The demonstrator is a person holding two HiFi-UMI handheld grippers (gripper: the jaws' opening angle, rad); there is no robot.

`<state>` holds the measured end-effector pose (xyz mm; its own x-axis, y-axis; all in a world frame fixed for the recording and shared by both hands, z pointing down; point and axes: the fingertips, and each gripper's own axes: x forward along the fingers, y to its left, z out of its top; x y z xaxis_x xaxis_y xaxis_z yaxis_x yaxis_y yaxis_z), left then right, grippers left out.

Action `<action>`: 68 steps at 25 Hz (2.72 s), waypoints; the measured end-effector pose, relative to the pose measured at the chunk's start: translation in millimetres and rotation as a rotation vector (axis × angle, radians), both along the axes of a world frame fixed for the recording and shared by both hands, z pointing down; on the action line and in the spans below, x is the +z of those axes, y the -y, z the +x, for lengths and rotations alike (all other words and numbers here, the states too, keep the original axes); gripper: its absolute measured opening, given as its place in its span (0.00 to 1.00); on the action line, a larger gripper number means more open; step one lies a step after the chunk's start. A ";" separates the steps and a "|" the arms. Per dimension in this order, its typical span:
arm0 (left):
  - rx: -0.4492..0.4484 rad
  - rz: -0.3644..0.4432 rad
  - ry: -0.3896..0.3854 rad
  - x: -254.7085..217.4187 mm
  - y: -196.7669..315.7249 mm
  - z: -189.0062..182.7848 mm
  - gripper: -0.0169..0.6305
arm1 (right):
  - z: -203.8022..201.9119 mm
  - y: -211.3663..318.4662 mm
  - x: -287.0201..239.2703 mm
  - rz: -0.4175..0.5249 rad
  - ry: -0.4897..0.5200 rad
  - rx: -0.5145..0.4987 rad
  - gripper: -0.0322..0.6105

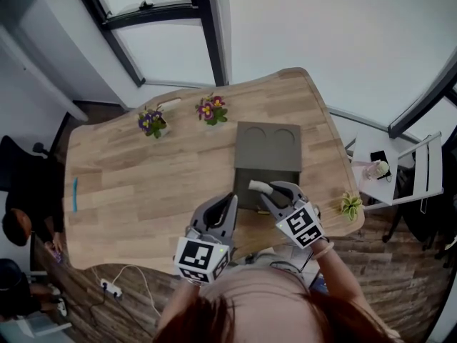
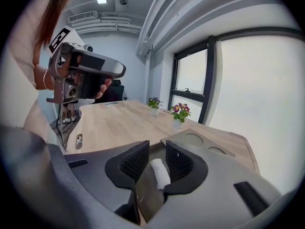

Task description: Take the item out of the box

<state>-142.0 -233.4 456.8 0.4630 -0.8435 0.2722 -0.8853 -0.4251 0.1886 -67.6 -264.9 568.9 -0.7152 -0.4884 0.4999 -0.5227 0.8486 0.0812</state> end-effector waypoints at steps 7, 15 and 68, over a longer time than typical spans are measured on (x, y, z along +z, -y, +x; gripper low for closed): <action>0.013 -0.027 -0.017 12.4 7.0 -3.8 0.03 | -2.0 6.6 32.6 -0.051 -0.071 -0.029 0.18; 0.030 -0.036 -0.012 24.6 16.3 -5.8 0.03 | -5.5 12.3 67.9 -0.091 -0.142 -0.056 0.22; 0.016 -0.048 -0.014 33.4 22.0 -18.0 0.03 | -2.6 16.0 115.0 -0.183 -0.266 -0.074 0.26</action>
<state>-160.0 -255.4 490.2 0.4800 -0.8223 0.3057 -0.8758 -0.4289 0.2215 -70.2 -280.9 683.9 -0.5783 -0.3245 0.7486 -0.4399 0.8967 0.0489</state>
